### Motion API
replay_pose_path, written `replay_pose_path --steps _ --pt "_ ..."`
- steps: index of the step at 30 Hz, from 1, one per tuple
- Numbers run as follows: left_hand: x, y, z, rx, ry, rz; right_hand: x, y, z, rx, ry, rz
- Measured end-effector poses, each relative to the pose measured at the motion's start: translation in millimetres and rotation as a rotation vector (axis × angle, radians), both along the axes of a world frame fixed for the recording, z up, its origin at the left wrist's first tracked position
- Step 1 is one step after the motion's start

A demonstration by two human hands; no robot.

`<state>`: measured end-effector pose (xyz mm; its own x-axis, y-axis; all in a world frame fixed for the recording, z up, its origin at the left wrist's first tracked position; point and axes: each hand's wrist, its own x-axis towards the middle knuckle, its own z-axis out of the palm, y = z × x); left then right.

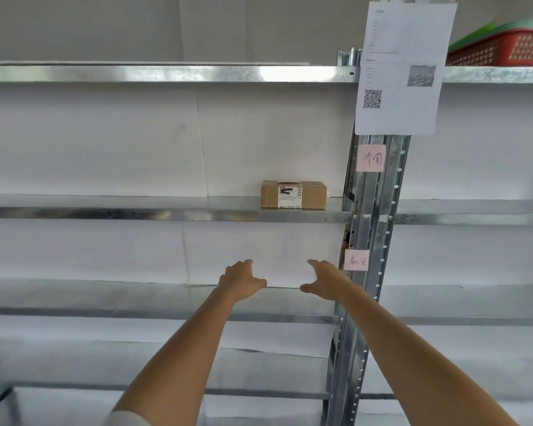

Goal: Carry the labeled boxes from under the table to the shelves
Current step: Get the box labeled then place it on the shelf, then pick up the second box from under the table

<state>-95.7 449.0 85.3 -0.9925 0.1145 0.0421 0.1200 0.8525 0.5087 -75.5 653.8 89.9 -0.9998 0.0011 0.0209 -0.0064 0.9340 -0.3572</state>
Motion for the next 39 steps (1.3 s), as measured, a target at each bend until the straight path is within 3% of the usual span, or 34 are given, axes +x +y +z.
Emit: replay_pose_path --steps 9,17,33,39 --pt "54 -65 -2 0.027 -0.028 0.074 41 -77 -21 -0.018 -0.024 0.079" --pt "81 -136 -7 -0.099 -0.020 0.223 32 -149 -22 -0.056 -0.042 0.138" --pt "100 -394 -13 0.000 -0.077 0.803 -56 -427 -15 -0.025 -0.097 0.703" --pt "143 -495 -15 0.080 -0.048 1.073 -51 -562 -1 -0.081 -0.091 0.961"
